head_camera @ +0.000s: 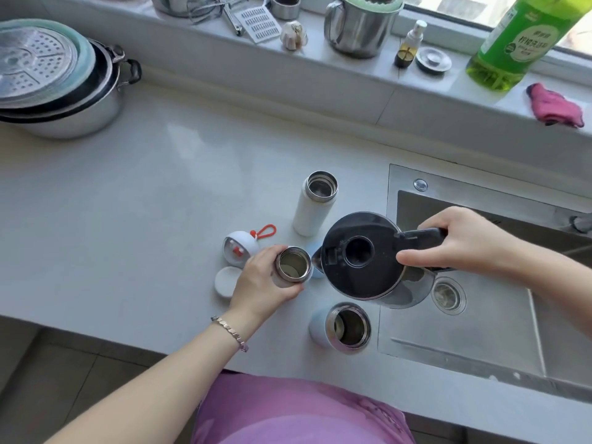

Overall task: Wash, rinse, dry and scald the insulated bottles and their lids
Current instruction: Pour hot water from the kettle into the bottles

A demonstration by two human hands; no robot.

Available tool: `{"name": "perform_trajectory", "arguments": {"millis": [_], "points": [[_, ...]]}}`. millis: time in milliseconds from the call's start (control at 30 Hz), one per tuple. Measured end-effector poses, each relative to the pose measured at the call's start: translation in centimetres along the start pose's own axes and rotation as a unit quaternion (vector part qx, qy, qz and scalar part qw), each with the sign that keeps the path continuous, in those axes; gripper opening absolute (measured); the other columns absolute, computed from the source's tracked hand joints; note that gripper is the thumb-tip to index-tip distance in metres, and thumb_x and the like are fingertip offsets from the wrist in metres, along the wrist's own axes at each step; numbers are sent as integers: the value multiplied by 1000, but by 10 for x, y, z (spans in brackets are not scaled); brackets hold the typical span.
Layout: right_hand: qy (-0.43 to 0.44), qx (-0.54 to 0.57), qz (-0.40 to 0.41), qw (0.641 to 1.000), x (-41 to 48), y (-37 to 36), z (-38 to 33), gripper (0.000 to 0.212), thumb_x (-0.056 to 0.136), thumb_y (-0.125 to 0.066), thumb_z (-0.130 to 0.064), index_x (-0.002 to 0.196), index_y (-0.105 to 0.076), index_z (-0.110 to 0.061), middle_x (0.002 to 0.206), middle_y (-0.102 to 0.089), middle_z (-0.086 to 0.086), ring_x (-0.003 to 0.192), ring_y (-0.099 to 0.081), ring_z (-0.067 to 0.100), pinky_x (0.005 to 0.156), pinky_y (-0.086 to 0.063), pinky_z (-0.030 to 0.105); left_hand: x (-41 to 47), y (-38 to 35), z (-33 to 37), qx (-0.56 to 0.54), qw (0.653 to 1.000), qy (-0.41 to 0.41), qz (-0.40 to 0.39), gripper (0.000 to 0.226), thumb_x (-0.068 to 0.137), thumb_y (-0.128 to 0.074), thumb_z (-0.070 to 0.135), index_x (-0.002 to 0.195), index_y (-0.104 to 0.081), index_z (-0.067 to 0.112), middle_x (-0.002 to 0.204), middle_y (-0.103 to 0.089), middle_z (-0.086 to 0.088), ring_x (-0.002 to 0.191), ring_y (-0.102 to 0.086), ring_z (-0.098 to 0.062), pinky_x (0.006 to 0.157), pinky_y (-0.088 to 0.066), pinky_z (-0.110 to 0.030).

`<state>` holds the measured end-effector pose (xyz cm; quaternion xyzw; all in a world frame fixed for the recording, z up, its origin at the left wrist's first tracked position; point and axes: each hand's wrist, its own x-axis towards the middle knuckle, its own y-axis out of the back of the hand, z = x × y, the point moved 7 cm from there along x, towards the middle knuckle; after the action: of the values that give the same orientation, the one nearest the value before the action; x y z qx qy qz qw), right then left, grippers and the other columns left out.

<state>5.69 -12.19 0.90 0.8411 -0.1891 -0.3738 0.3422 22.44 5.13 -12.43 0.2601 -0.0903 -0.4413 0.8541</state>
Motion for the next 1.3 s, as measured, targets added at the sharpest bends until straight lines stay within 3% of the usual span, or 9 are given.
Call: {"name": "perform_trajectory", "arguments": {"millis": [167, 267, 467, 600, 767, 900, 1000, 1200, 1300], "points": [[0, -46, 4, 999, 10, -6, -10, 50, 61, -74, -45, 46, -38, -13, 46, -33, -3, 45, -30, 14, 51, -27, 27, 3, 1, -2, 5, 1000, -15, -5, 62, 61, -85, 18, 118, -60, 13, 111, -59, 8, 105, -51, -8, 92, -46, -31], [-10, -74, 4, 997, 13, -7, -15, 51, 61, -73, -49, 47, -44, -10, 45, -35, -4, 44, -30, 12, 48, -27, 25, 7, 2, -4, 6, 1000, -21, -5, 62, 60, -85, 16, 117, -60, 13, 114, -61, 5, 105, -50, -5, 92, -46, -29], [-21, -101, 18, 995, 16, -1, -23, 55, 60, -72, -52, 51, -37, -11, 46, -30, -2, 44, -26, 13, 44, -22, 25, 19, 4, -5, 16, 998, -56, 4, 63, 58, -86, 16, 116, -60, 11, 112, -61, 5, 101, -47, -1, 85, -42, -22], [-25, -115, 24, 993, 18, 1, -27, 61, 60, -72, -55, 55, -43, -2, 48, -31, -1, 46, -26, 14, 42, -20, 24, 25, 4, -9, 16, 998, -58, 3, 64, 59, -85, 15, 118, -59, 11, 114, -61, 3, 104, -47, -3, 89, -43, -25], [-29, -120, 33, 992, 19, 1, -30, 58, 60, -71, -57, 54, -43, -7, 49, -31, 0, 47, -26, 15, 45, -21, 26, 29, 3, -14, 14, 998, -56, -28, 62, 61, -83, 20, 117, -57, 16, 113, -61, 4, 105, -53, -13, 91, -47, -31], [-34, -118, 32, 992, 20, 0, -30, 67, 56, -69, -60, 59, -47, 3, 50, -33, 1, 48, -27, 16, 48, -23, 27, 28, 4, -14, 2, 998, -51, -31, 61, 61, -83, 16, 117, -56, 15, 111, -61, 5, 104, -53, -11, 92, -47, -33], [-37, -119, 37, 992, 18, 1, -32, 61, 58, -69, -59, 54, -44, -4, 46, -32, -2, 44, -27, 14, 45, -23, 26, 28, 4, -18, -8, 998, -42, -35, 62, 62, -83, 15, 117, -56, 15, 112, -61, 6, 106, -54, -11, 94, -46, -33], [-40, -118, 43, 991, 12, 1, -33, 56, 59, -69, -57, 50, -37, -12, 43, -29, -5, 41, -25, 13, 45, -23, 25, 25, 6, -22, -44, 998, -21, -39, 61, 63, -84, 12, 117, -56, 18, 113, -60, 8, 107, -53, -3, 95, -46, -27], [-45, -117, 51, 991, 11, 3, -34, 56, 59, -69, -57, 48, -36, -13, 42, -29, -5, 40, -25, 13, 46, -24, 25, 23, 6, -23, -60, 997, -11, -43, 64, 64, -83, 12, 121, -55, 18, 118, -60, 7, 110, -52, -1, 92, -44, -15]]}}
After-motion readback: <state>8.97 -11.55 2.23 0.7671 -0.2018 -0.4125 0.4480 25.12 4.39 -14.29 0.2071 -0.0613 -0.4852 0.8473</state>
